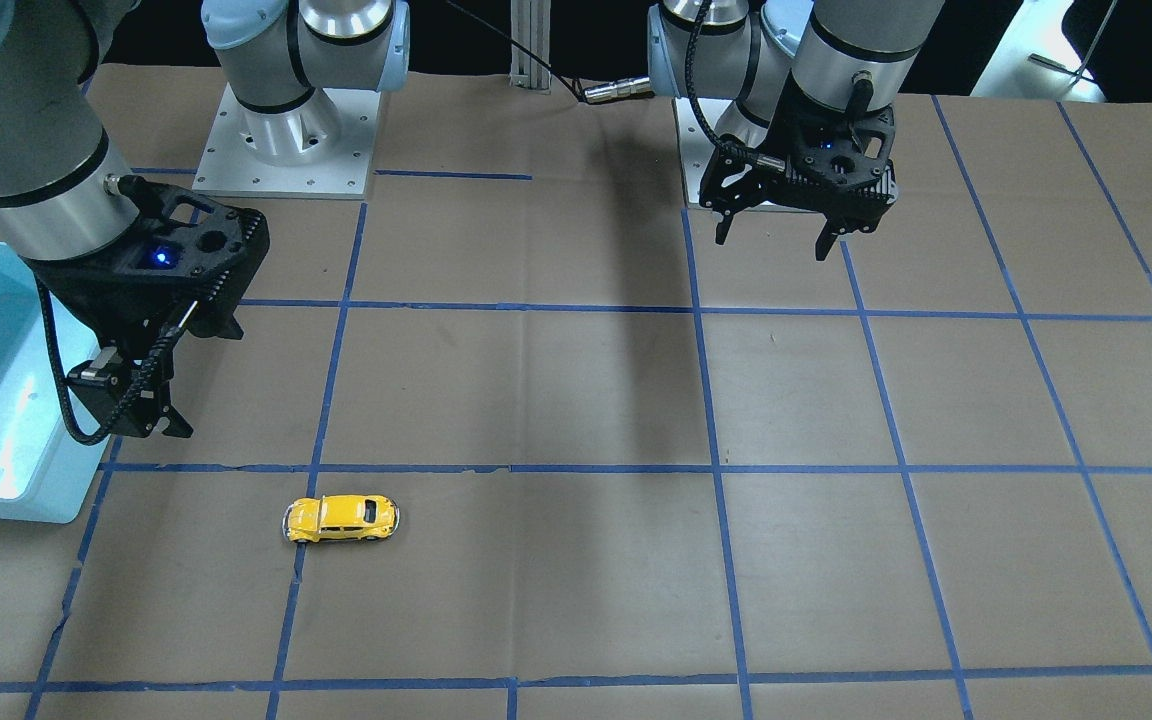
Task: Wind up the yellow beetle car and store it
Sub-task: 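Retract the left arm while moving the right gripper above the car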
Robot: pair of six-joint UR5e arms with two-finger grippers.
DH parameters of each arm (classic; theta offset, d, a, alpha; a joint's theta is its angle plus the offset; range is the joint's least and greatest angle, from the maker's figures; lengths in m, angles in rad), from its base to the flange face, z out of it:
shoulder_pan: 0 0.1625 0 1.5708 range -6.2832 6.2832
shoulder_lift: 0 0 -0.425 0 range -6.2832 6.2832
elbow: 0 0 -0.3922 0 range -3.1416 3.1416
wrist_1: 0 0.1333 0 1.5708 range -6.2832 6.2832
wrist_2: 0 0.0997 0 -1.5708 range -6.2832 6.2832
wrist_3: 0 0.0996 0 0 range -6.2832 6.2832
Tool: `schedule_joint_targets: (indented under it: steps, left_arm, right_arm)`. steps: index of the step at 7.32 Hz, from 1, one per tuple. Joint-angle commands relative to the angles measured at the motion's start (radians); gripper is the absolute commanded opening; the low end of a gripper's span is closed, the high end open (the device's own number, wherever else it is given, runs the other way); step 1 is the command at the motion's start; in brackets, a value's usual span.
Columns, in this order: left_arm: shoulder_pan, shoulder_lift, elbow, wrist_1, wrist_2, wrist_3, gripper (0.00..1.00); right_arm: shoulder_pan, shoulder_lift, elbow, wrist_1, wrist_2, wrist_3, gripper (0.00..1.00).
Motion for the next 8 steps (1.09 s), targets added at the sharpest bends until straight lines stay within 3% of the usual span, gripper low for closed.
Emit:
schedule_joint_targets:
  steps: [1,8]
  left_arm:
    - [0.008,-0.004,0.006,0.015,-0.025,-0.022,1.0]
    - [0.014,0.004,0.002,0.026,-0.054,-0.019,1.0]
  right_arm:
    - [0.002,0.032,-0.019,0.027,-0.003,-0.043,1.0]
    - [0.038,0.156,-0.001,-0.115,0.004,-0.069,1.0]
